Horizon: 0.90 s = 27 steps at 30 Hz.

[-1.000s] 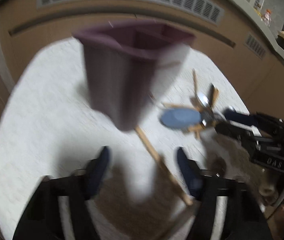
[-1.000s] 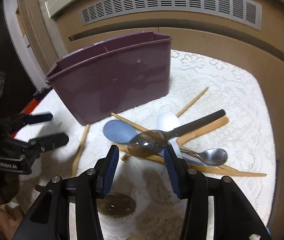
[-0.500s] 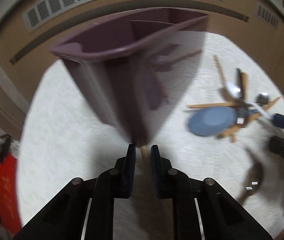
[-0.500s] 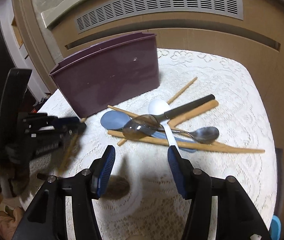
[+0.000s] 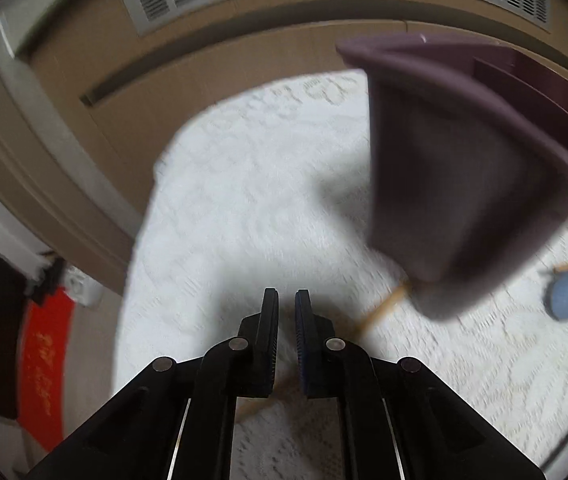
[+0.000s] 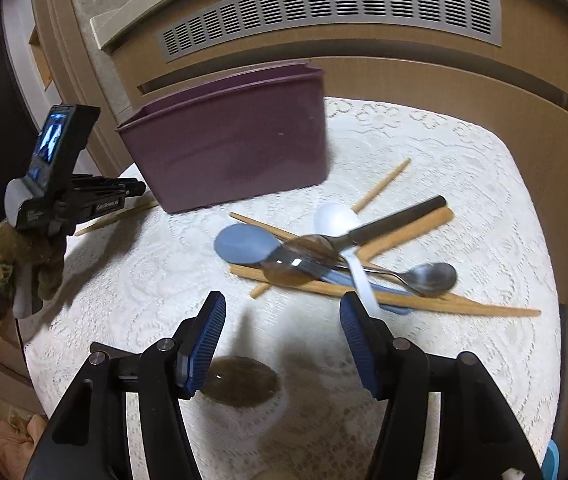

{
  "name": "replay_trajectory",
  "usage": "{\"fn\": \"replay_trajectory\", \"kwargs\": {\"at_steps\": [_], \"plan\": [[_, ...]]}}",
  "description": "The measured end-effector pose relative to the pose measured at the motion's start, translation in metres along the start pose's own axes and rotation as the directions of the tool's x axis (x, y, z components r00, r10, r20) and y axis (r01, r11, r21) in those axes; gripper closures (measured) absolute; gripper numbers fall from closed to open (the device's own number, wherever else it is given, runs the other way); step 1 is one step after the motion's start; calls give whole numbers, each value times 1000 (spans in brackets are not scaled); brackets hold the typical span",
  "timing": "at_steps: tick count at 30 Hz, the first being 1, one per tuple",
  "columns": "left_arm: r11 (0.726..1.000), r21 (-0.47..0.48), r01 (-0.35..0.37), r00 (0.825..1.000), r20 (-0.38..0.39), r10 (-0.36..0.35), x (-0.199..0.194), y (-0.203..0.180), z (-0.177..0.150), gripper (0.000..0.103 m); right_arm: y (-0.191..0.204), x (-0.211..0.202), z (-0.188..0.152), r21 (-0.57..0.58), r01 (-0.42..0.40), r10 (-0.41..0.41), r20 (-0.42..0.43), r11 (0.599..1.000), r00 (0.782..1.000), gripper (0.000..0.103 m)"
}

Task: Organize utensils
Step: 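Lift the chopstick with the left tool while the right tool grasps the blue spoon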

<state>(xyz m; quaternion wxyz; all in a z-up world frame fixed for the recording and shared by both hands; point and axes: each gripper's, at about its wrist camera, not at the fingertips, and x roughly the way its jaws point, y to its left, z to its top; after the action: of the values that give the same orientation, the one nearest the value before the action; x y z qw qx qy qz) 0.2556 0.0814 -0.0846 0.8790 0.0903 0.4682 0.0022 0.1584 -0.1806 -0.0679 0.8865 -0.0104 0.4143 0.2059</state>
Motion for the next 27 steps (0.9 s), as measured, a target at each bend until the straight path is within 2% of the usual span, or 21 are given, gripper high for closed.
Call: {"fn": "replay_trajectory", "kwargs": {"at_steps": [4, 7, 10, 12, 13, 14, 18, 23, 27], "plan": [[989, 119, 84, 996, 7, -86, -13, -16, -14, 96, 6, 6, 4, -34, 7, -8, -19, 999, 1000, 46], [968, 197, 157, 987, -10, -159, -25, -26, -16, 94, 9, 9, 7, -56, 20, -22, -29, 998, 999, 46], [942, 271, 196, 980, -17, -199, -33, -38, -12, 92, 14, 8, 10, -79, 25, -27, -29, 997, 999, 46], [928, 316, 199, 980, -43, -196, -30, -45, -11, 89, 19, 7, 11, -96, 17, -20, -30, 995, 999, 45], [926, 325, 192, 981, -52, -185, -25, -46, -10, 83, 21, 8, 12, -104, 14, -18, -30, 994, 999, 44], [925, 332, 186, 983, -65, -174, -20, -48, -9, 81, 25, 9, 14, -115, 13, -17, -31, 993, 999, 42], [926, 313, 209, 978, -77, -194, -16, -51, -4, 81, 32, 17, 20, -134, 1, -7, -38, 991, 999, 41], [939, 183, 290, 955, -120, -271, -9, -37, -3, 93, 35, 23, 22, -136, -4, -3, -47, 991, 999, 41], [953, 155, 260, 964, -102, -247, -26, -29, -30, 95, 38, 18, 22, -136, -11, 6, -37, 991, 999, 41]]}}
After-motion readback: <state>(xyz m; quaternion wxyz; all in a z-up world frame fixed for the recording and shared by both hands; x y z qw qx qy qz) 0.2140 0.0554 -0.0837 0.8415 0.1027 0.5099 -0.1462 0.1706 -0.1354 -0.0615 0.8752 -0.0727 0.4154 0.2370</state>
